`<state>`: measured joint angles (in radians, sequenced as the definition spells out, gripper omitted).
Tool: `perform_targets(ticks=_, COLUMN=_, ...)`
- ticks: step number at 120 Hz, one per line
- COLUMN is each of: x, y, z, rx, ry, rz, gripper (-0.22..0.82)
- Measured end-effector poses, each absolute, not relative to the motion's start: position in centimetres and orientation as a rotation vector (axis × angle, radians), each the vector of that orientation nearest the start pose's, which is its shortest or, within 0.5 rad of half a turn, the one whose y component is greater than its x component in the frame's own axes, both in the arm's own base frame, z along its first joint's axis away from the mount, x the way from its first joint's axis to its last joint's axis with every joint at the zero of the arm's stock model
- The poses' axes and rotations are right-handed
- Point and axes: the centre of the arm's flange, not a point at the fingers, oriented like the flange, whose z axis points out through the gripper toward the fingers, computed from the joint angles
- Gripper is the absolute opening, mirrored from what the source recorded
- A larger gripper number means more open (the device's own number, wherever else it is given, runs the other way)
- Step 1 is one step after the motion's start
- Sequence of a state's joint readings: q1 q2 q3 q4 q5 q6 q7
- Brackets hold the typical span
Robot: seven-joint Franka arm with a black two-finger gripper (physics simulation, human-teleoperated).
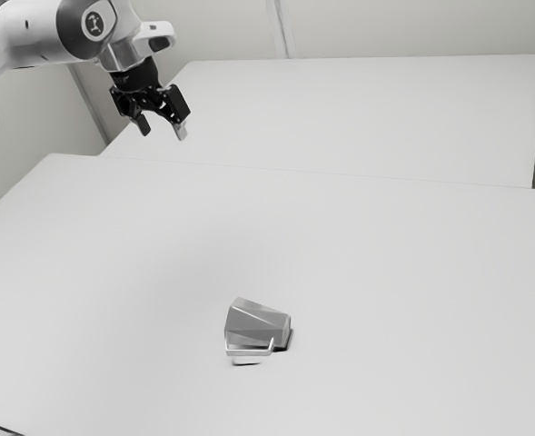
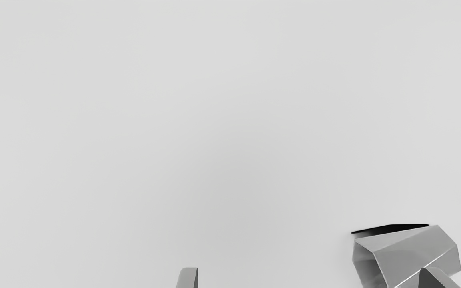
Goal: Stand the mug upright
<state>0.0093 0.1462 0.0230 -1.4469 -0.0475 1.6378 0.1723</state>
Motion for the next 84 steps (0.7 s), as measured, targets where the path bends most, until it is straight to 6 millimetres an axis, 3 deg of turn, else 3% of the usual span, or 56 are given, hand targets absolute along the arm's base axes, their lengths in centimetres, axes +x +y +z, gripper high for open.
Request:
perform_targets(ticks=23, x=60.6, y=1.4, z=60.3, rx=-3.172, ry=0.243, rz=-0.075, gripper=0.6)
perform_targets(ticks=36, x=60.5, y=1.2, z=59.1, rx=-3.189, ry=0.248, rz=-0.042, gripper=0.6)
perform_targets(ticks=53, x=58.5, y=0.7, z=55.2, rx=-3.316, ry=0.204, rz=0.07, gripper=0.6)
perform_targets(ticks=65, x=56.6, y=1.2, z=51.3, rx=-3.435, ry=0.103, rz=0.139, gripper=0.6)
perform_targets(ticks=84, x=55.4, y=2.4, z=46.6, rx=-3.573, ry=-0.069, rz=0.203, gripper=0.6)
